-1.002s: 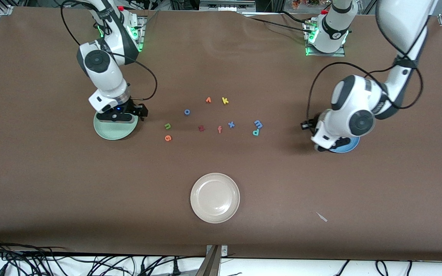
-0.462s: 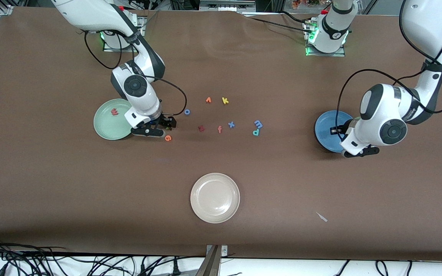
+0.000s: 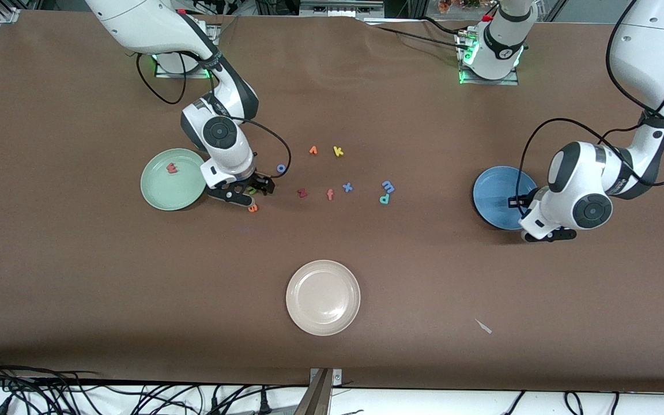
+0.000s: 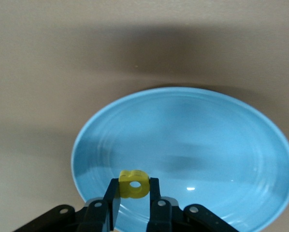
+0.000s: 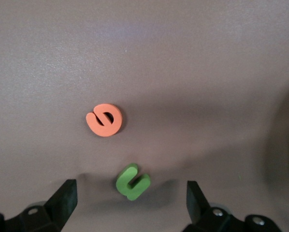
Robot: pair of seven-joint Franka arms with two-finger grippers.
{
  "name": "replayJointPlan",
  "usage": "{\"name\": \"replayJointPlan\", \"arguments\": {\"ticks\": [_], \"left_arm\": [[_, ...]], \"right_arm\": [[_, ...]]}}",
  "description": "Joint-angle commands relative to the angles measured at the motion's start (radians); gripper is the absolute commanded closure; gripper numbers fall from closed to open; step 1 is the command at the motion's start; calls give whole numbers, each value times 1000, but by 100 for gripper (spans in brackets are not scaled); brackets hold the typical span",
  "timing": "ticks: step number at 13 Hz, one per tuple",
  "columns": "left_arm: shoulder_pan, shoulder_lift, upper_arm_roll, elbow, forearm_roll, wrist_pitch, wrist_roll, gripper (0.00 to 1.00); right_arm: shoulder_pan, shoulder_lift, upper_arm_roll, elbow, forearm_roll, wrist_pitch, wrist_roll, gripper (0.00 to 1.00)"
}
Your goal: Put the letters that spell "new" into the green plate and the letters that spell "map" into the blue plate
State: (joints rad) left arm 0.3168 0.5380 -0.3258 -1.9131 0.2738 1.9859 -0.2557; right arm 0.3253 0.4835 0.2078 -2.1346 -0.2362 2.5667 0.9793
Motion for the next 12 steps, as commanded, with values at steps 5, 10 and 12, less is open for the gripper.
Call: {"name": "replayJointPlan", "arguments": {"ticks": [5, 10, 12], "left_arm": [[25, 4, -27, 40, 7, -10, 38, 0], [25, -56, -186, 63, -131, -53, -124, 0], [12, -50, -245, 65, -133, -33, -285, 1]], "right_arm": [[1, 21, -10, 22, 3, -10, 16, 39], [-3, 4, -25, 44, 3, -20, 13, 96], [-3, -34, -28, 50, 3, -22, 4, 96]]}}
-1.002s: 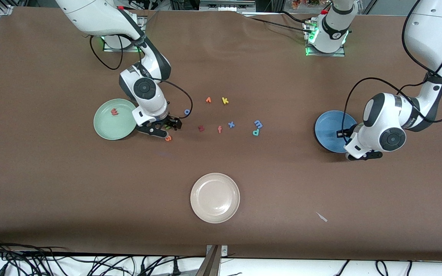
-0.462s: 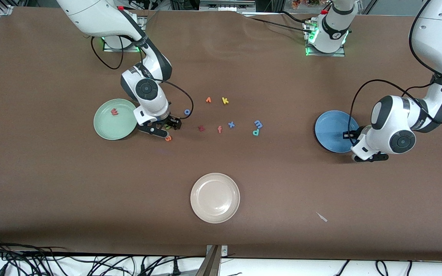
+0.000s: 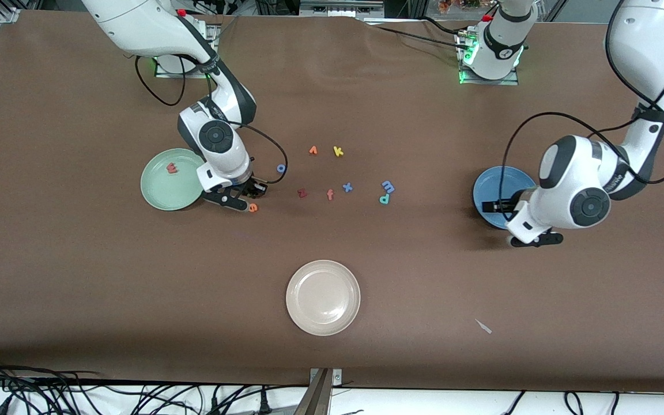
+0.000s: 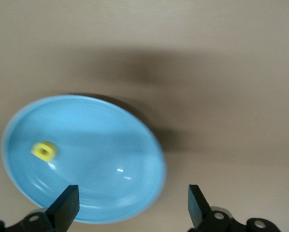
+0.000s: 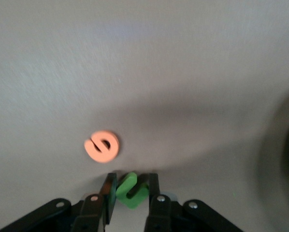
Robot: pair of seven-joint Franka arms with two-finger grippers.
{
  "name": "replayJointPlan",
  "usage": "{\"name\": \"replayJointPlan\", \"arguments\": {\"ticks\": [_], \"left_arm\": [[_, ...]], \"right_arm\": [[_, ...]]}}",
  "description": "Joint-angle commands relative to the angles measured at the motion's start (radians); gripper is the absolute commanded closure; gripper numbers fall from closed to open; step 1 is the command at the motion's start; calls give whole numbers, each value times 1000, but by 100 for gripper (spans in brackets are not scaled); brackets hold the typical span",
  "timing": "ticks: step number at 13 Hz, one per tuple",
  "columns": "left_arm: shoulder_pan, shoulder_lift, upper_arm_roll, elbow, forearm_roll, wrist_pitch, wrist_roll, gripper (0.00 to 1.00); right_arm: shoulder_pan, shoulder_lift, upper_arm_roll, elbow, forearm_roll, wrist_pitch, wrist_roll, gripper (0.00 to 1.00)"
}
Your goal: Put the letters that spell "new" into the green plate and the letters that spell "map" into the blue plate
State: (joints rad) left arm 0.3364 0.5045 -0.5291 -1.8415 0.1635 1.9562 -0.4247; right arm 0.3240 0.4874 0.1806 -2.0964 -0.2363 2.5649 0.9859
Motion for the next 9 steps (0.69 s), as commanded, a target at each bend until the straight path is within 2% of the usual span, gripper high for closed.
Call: {"name": "replayJointPlan", "arguments": {"ticks": [1, 3, 6, 7, 9], "left_arm": [[-22, -11, -57, -1, -24, 27, -194, 1], [-92, 17, -58, 8, -30, 50, -340, 1], [-148, 48, -58, 5, -39, 78, -443, 4], [-160, 51, -58, 1, -45, 99, -459, 6], [-189, 69, -58, -1, -45, 159, -508, 6]], "right_arm": [[-3, -67, -19, 10, 3, -41, -13, 96], [-5, -146, -62, 9, 3, -154, -61, 96], [-5, -249, -163, -5, 9, -319, -300, 96], [-5, -266, -191, -13, 9, -354, -341, 96], [-5, -283, -202, -77, 9, -344, -354, 95]]}}
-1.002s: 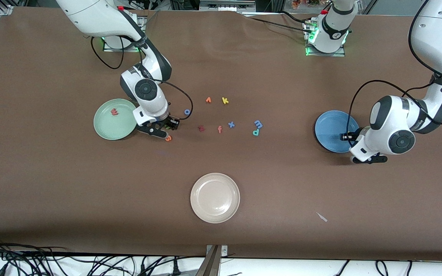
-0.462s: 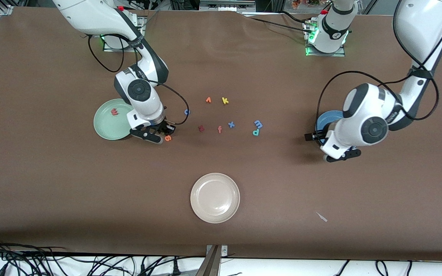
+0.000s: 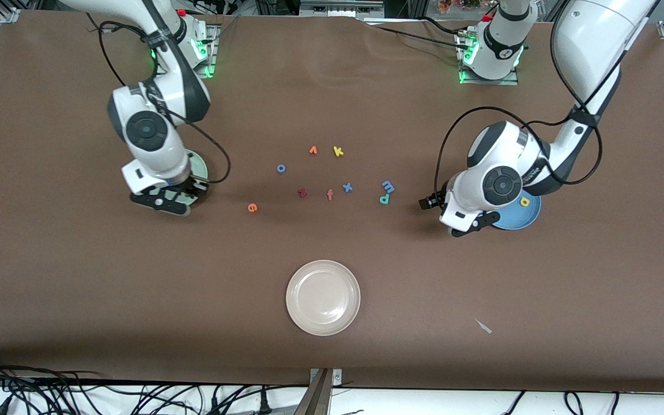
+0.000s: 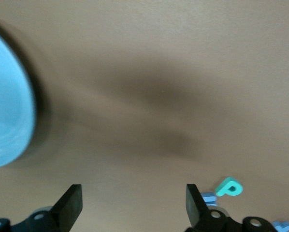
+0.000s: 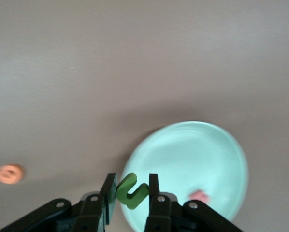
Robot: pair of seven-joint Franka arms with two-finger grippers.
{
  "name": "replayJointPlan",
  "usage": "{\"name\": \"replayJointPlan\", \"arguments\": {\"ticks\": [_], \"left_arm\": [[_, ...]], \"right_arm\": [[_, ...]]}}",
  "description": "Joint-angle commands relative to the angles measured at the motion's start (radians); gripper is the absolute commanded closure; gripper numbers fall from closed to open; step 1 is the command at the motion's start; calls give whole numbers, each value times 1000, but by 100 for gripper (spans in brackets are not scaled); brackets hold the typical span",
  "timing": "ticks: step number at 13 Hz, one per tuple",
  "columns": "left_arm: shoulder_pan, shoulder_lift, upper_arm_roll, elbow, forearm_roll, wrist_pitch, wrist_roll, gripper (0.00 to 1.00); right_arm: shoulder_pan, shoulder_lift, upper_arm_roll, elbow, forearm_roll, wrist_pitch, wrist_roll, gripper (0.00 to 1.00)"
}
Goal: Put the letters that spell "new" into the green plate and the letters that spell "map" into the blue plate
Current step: 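Place the u on the green plate while the left gripper reaches the P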
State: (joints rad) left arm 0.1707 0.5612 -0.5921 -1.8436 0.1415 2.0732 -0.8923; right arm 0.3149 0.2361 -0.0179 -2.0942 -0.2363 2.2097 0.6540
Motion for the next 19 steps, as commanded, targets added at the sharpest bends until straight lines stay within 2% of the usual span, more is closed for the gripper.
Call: {"name": "replayJointPlan", "arguments": {"ticks": [1, 4, 6, 7, 9, 10, 11, 13, 15, 16, 19], "left_arm": [[-43, 29, 5, 1, -22, 77, -74, 6], [-72, 55, 6, 0, -14, 139, -119, 6], [-86, 77, 11, 6, -10, 165, -163, 6], [-91, 78, 12, -6, -5, 165, -166, 6], [-109, 112, 28, 7, -2, 176, -194, 7], [-109, 121, 29, 3, -2, 214, -195, 7], [-109, 135, 29, 4, 4, 249, -198, 8], [-126, 146, 35, 7, 9, 307, -217, 8], [-216, 151, 125, 20, 6, 324, -241, 8], [-265, 172, 170, 56, 0, 324, -264, 8], [-302, 171, 184, 72, 1, 311, -297, 9]], "right_arm": [[3, -38, -25, -111, 11, 28, -22, 95], [4, -66, -39, -237, 98, 134, -4, 92], [4, -61, -39, -299, 103, 181, -2, 92], [4, -52, -39, -325, 103, 233, -2, 89], [6, -35, -37, -357, 103, 324, 18, 74], [7, -29, -37, -359, 103, 331, 18, 28], [6, -34, -37, -354, 103, 332, 18, 10], [6, -47, -36, -350, 101, 328, 18, 1], [7, -69, -33, -334, 103, 326, 19, 1], [6, -67, -30, -317, 101, 324, 19, 1], [35, -29, -22, -229, 103, 323, 112, 1]]}}
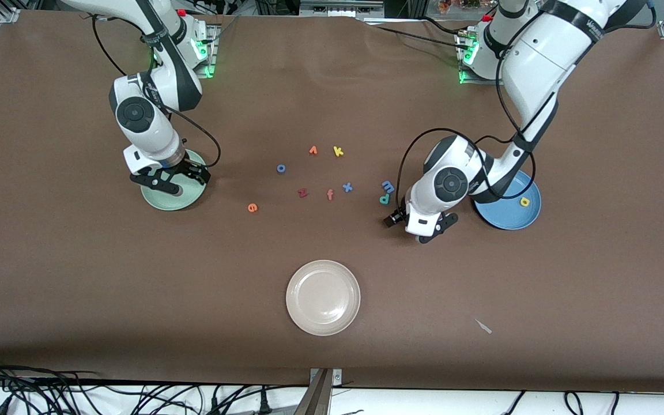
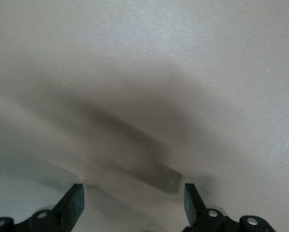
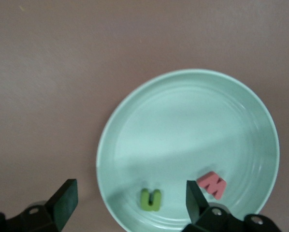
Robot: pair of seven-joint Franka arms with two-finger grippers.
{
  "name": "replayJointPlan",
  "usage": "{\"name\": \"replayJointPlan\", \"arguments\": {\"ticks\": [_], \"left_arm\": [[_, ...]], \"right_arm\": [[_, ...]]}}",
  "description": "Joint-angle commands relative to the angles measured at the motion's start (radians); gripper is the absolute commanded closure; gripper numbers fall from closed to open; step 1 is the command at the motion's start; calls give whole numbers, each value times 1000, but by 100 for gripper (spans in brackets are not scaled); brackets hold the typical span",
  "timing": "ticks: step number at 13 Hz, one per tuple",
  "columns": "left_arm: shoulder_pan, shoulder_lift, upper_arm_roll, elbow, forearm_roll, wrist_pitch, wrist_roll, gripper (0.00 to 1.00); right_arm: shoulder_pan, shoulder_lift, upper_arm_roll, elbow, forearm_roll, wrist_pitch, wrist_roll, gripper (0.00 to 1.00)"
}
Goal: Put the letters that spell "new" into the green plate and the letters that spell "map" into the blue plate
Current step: 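Grasp the orange e with the right gripper while the left gripper grasps the P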
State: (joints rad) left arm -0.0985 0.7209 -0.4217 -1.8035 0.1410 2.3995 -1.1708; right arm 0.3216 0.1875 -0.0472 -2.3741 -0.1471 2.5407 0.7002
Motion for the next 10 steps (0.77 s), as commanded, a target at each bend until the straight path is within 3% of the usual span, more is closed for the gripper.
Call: {"name": "replayJointPlan", "arguments": {"ticks": [1, 5, 7, 10], "left_arm": [[-41, 11, 14, 32, 2, -17, -17, 9], [-67, 12, 14, 24, 2, -19, -21, 10], [-81, 14, 14, 23, 0, -20, -32, 10], [-92, 14, 14, 9, -3, -23, -44, 11]], "right_arm": [[54, 70, 16, 103, 14, -8, 164, 1], [152, 263, 21, 347, 20, -83, 413, 1], [185, 309, 21, 381, 21, -76, 551, 2], [191, 351, 23, 391, 70, -28, 658, 10]]}}
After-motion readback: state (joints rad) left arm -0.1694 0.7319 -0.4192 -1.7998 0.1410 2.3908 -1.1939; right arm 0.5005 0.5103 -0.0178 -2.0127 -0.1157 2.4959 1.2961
